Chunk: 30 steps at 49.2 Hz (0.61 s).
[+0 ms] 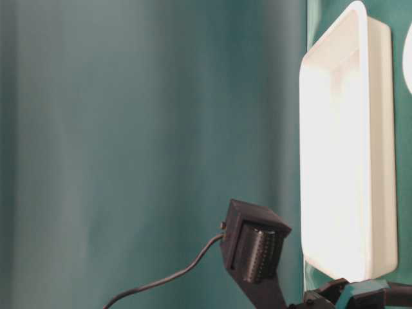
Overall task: Pick up the tape from a random location and place it into the white case.
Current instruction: 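Close the left gripper fingers inside the blue roll's core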
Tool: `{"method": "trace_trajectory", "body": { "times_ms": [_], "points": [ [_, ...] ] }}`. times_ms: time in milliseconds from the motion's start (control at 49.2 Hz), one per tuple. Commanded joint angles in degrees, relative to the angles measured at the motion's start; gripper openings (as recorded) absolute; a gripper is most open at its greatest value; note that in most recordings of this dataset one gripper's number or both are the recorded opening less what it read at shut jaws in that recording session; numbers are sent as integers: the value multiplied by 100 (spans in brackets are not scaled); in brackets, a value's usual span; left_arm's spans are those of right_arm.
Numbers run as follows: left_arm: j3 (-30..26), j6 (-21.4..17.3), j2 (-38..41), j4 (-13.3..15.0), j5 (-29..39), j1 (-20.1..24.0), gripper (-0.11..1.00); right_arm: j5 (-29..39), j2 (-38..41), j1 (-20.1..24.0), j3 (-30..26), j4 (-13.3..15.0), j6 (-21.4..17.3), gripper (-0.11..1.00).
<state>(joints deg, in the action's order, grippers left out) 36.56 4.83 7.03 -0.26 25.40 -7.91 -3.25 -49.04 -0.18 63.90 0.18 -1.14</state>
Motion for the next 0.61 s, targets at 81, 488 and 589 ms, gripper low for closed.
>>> {"method": "trace_trajectory", "body": {
  "times_ms": [81, 488, 589],
  "points": [
    [-53, 0, -97, 9, 18, 9, 24, -26, 26, 0, -141, -9, 0, 90],
    [-158, 0, -598, 9, 360, 9, 24, -18, 26, 0, -149, -9, 0, 91],
    [-220, 0, -782, 9, 554, 0, 24, -9, 18, -9, -158, -9, 0, 90]
  ]
}}
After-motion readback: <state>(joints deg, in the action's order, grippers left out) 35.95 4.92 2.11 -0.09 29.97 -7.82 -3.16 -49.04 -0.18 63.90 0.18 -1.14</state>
